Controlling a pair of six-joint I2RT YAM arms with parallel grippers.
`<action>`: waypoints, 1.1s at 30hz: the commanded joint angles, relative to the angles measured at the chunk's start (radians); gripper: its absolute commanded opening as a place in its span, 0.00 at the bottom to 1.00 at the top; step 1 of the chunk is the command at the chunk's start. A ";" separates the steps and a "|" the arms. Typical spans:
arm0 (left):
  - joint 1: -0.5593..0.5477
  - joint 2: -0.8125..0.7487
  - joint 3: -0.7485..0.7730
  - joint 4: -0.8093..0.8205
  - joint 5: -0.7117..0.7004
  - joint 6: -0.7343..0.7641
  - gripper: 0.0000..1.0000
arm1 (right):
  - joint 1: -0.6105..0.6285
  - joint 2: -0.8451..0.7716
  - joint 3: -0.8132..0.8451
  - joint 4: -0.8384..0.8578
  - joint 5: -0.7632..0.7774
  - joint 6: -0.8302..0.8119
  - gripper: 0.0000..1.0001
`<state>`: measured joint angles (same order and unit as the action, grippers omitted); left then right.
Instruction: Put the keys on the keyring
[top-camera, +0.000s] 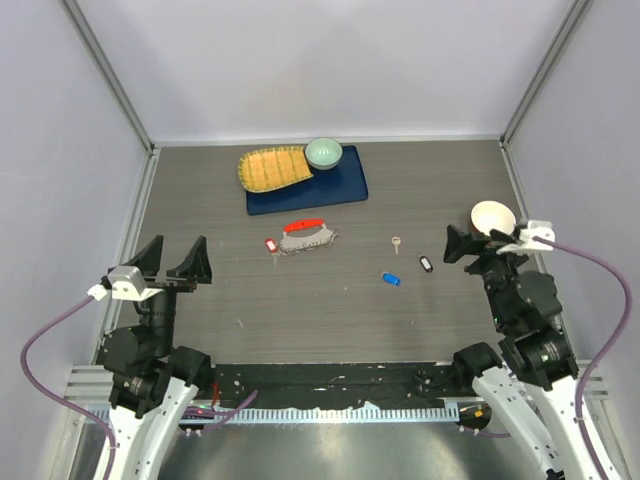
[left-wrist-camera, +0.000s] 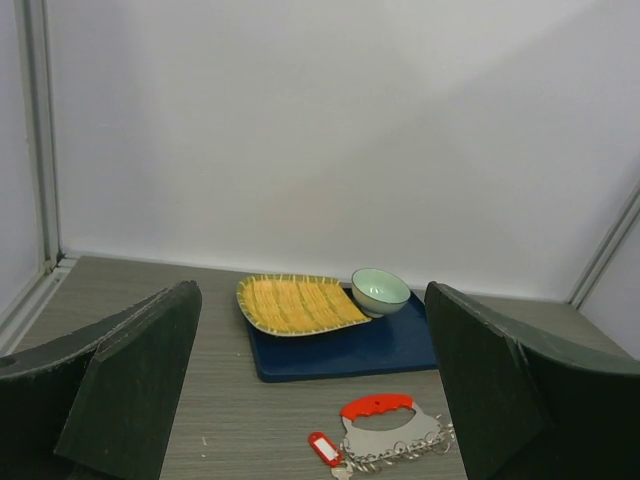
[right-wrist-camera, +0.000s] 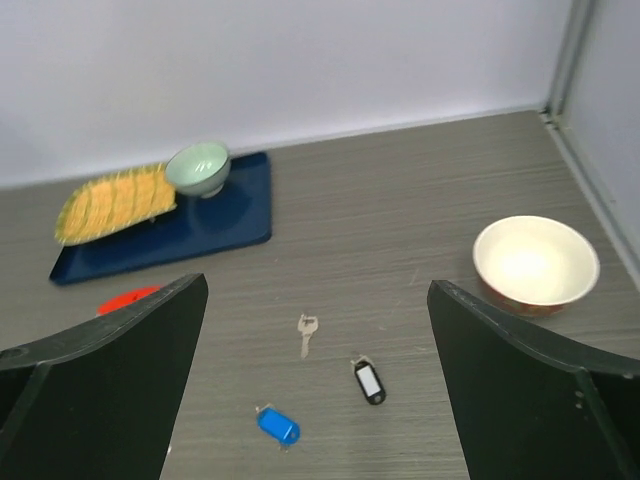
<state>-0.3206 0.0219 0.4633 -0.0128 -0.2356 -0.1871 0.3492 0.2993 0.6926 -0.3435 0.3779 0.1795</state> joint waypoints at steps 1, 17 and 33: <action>-0.002 0.006 0.024 0.016 0.013 -0.040 1.00 | 0.002 0.179 0.060 0.009 -0.249 0.001 1.00; -0.003 0.043 0.103 -0.237 0.058 -0.146 1.00 | 0.028 0.771 0.258 0.041 -0.475 0.115 1.00; 0.026 0.039 0.110 -0.358 0.044 -0.173 1.00 | 0.413 1.426 0.651 0.032 -0.247 -0.069 0.61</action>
<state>-0.3107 0.0353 0.5385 -0.3630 -0.2157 -0.3603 0.7002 1.6386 1.2259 -0.3450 0.0742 0.1886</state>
